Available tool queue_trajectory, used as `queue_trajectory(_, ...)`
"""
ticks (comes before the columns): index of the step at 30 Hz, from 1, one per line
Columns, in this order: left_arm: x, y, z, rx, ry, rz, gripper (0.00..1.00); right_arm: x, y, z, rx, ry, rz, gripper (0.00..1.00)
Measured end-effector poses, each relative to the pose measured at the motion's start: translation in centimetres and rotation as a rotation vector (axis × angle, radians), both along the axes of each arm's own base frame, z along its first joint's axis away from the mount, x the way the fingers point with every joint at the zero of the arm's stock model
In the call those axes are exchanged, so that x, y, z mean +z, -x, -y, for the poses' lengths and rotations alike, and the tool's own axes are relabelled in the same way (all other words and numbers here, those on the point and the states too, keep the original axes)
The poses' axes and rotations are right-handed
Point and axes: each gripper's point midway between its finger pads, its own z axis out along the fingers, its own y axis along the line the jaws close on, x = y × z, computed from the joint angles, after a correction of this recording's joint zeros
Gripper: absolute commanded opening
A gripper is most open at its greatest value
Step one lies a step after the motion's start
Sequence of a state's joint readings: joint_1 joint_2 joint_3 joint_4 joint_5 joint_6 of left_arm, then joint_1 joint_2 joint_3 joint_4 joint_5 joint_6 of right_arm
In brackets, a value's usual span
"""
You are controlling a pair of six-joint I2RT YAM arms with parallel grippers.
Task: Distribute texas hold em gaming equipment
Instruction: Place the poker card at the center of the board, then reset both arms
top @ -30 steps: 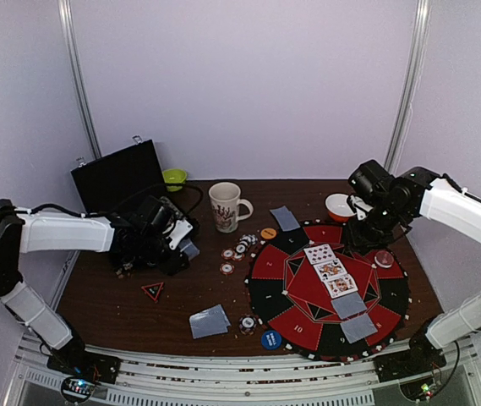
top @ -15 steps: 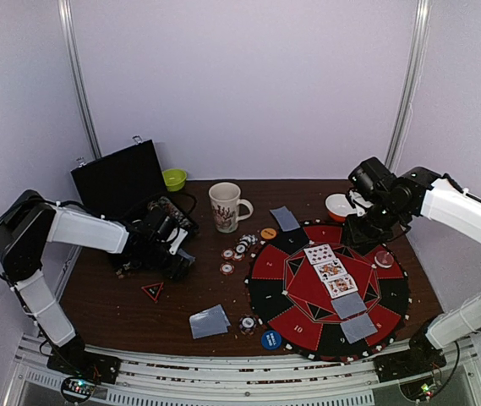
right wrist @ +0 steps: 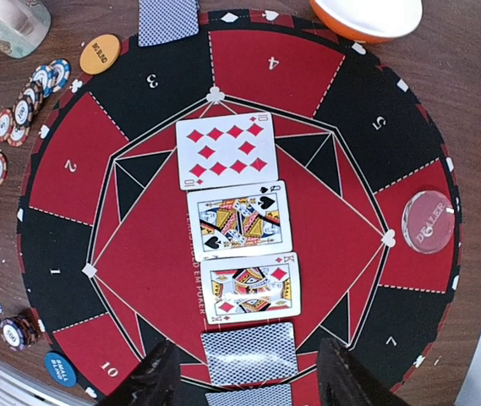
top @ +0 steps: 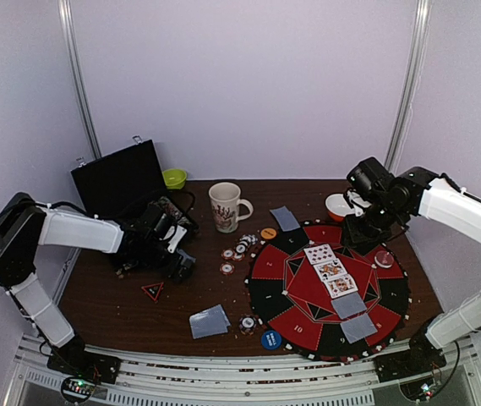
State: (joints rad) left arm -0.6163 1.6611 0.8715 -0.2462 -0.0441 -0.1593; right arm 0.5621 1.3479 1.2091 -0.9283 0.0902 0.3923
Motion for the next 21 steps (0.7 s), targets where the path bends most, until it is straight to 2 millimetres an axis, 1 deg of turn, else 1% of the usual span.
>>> queue_trajectory(1, 0.7, 0.0, 0.2, -0.01, 0.009, 0.014, 0.98, 0.1, -0.1, -0.1, 0.0, -0.003, 0.004, 0.63)
queue_trajectory(3, 2.7, 0.1, 0.6, -0.041, 0.032, 0.058, 0.98, 0.3, -0.4, -0.2, 0.003, -0.011, 0.017, 0.7)
queue_trajectory(6, 6.9, 0.1, 1.4, -0.086, 0.089, 0.156, 0.98, 1.0, -1.2, -0.6, 0.004, -0.031, 0.055, 0.86)
queue_trajectory(7, 8.2, 0.1, 1.6, -0.093, 0.107, 0.188, 0.98, 1.4, -1.7, -0.7, 0.008, -0.038, 0.075, 0.93)
queue_trajectory(8, 10.0, 0.0, 1.6, -0.099, 0.129, 0.23, 0.98, 1.7, -2.2, -0.8, 0.011, -0.044, 0.099, 0.99)
queue_trajectory(11, 15.7, -0.7, 1.3, -0.073, 0.197, 0.382, 0.98, 3.2, -3.9, -0.5, -0.005, -0.074, 0.183, 1.0)
queue_trajectory(12, 17.7, -1.4, 0.7, -0.044, 0.217, 0.434, 0.98, 4.0, -4.7, -0.3, -0.015, -0.09, 0.226, 1.0)
queue_trajectory(13, 19.2, -2.0, 0.1, -0.01, 0.229, 0.471, 0.98, 4.9, -5.4, 0.0, -0.028, -0.108, 0.275, 1.0)
queue_trajectory(14, 20.9, -3.1, -1.0, 0.045, 0.242, 0.516, 0.98, 5.8, -6.0, 0.3, -0.038, -0.123, 0.32, 1.0)
queue_trajectory(15, 22.4, -4.3, -2.6, 0.116, 0.252, 0.56, 0.98, 6.9, -6.6, 0.9, -0.056, -0.142, 0.378, 1.0)
queue_trajectory(16, 23.4, -5.2, -4.2, 0.181, 0.253, 0.593, 0.98, 7.9, -7.1, 1.7, -0.075, -0.156, 0.439, 1.0)
queue_trajectory(17, 24.2, -6.3, -6.5, 0.271, 0.25, 0.628, 0.98, 9.0, -7.4, 2.6, -0.098, -0.168, 0.505, 1.0)
queue_trajectory(19, 24.6, -7.6, -11.3, 0.449, 0.223, 0.681, 0.98, 10.6, -7.6, 4.7, -0.15, -0.178, 0.621, 1.0)
queue_trajectory(20, 24.5, -7.8, -13.9, 0.545, 0.202, 0.711, 0.98, 11.4, -7.6, 6.2, -0.184, -0.183, 0.696, 1.0)
queue_trajectory(21, 24.1, -7.5, -16.4, 0.645, 0.171, 0.743, 0.98, 11.9, -7.3, 7.7, -0.221, -0.181, 0.765, 1.0)
